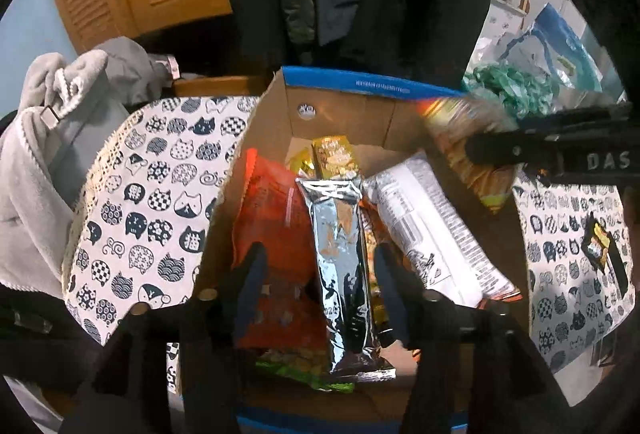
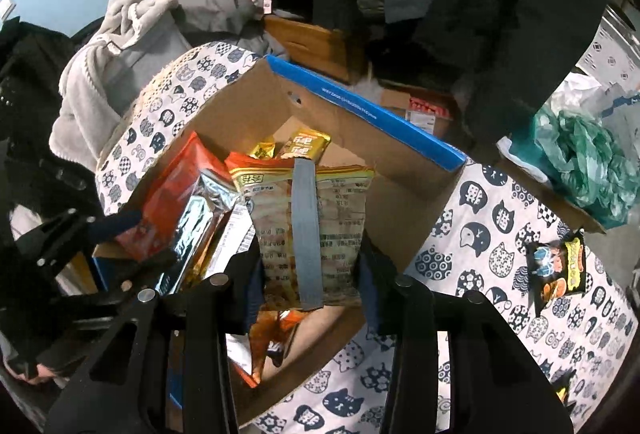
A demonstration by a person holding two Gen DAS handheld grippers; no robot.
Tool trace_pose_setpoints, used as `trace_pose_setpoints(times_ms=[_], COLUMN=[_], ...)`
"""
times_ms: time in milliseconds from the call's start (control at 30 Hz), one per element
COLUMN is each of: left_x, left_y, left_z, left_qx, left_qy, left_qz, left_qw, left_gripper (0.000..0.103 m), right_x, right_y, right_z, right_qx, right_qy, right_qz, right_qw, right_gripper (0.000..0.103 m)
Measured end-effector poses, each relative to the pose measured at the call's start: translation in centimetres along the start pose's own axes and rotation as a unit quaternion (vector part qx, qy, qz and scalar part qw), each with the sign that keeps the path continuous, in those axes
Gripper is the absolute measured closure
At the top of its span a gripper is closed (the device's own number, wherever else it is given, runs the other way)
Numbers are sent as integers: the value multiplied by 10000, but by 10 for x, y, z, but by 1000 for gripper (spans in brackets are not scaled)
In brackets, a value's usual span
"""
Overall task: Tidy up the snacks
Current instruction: 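Carry both packs into the box and open both tools, then move both tools out of the box toward the black packets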
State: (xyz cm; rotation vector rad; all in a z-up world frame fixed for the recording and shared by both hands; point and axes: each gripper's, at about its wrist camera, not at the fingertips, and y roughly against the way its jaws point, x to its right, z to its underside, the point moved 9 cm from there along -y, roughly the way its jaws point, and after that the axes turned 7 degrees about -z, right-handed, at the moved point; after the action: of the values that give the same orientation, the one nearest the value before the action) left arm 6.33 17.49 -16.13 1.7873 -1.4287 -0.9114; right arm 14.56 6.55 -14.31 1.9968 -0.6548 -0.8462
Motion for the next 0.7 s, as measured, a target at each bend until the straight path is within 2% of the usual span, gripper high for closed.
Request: trace_pose_setpoints(times_ms=[33,233,367,433,700], left_x=[0,5,17,24,61], left_y=[3,18,25,28,33], left_z=[-2,-10,-14,-15,-16], left_qx=[47,233,306,336,365], left_qy=[27,69,29,-30,-378], left_qz=[0,83,214,244,352], left_qw=[10000,9997,9993,9991,9980], left_gripper=[39,35,34,34,33], right_x=[0,2,6,9,41], right_y=[1,17,28,34,53], right_z=[0,1,7,11,47], right_qx=[23,187,265,296,236], right_qy=[-3,49,106,92,-116], right_qz=[6,23,135,166,392], right_qw=[10000,9998,9995,9994,9989], right_gripper=[56,46,44,38,35])
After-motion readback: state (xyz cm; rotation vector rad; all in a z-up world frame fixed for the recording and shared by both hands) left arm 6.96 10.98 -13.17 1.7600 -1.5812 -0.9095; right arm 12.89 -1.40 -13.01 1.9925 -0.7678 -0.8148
